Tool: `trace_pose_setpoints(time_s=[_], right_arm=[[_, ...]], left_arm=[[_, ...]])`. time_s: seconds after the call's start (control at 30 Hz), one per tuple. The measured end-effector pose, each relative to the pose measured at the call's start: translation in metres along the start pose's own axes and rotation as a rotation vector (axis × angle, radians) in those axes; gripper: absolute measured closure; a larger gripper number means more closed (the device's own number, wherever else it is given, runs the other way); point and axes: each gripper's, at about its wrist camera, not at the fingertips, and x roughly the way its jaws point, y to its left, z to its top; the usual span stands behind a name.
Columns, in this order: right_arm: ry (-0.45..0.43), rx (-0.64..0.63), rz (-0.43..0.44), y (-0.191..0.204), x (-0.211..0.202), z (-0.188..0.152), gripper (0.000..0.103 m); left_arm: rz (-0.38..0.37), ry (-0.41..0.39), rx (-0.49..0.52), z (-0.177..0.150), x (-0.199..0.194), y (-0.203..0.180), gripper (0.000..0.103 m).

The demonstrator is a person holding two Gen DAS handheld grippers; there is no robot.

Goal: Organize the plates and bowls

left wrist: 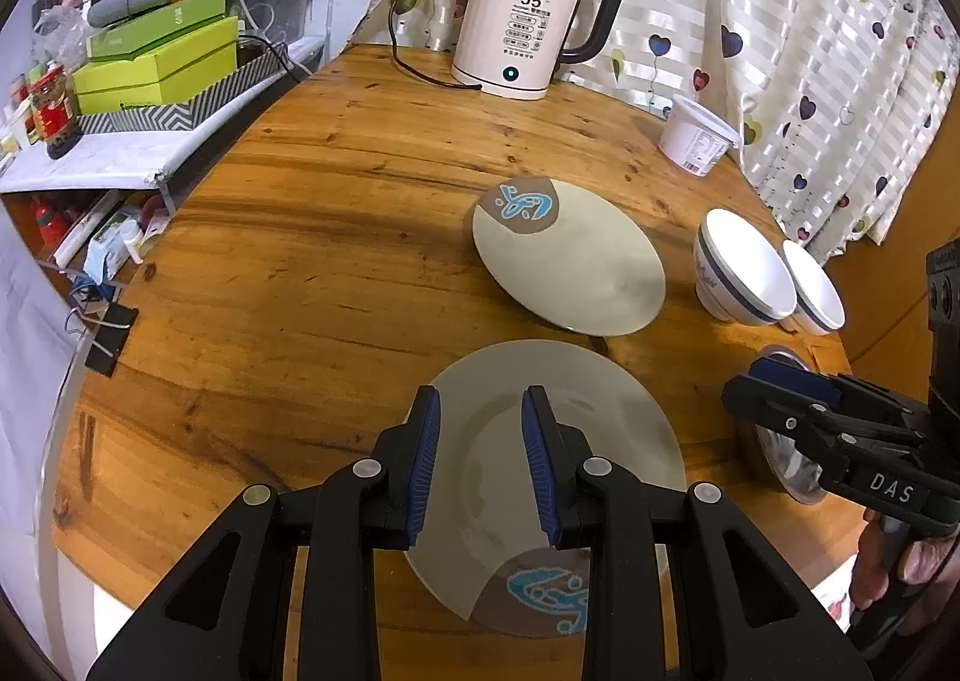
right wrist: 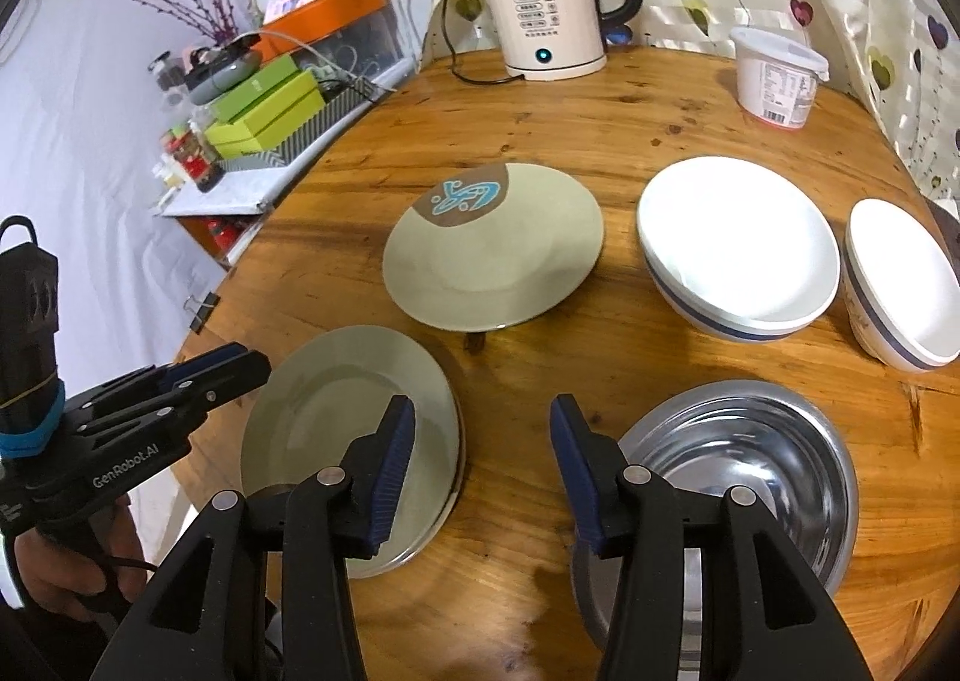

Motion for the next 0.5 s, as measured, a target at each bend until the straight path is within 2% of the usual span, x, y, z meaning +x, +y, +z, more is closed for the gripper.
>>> trace_pose_setpoints(time_s=[0.5], right_arm=[[0.013, 0.07, -0.019, -0.012, 0.016, 0.018, 0.056]], left_arm=[[-0.053, 0.015, -0.006, 0.029, 0.02, 0.002, 0.074]])
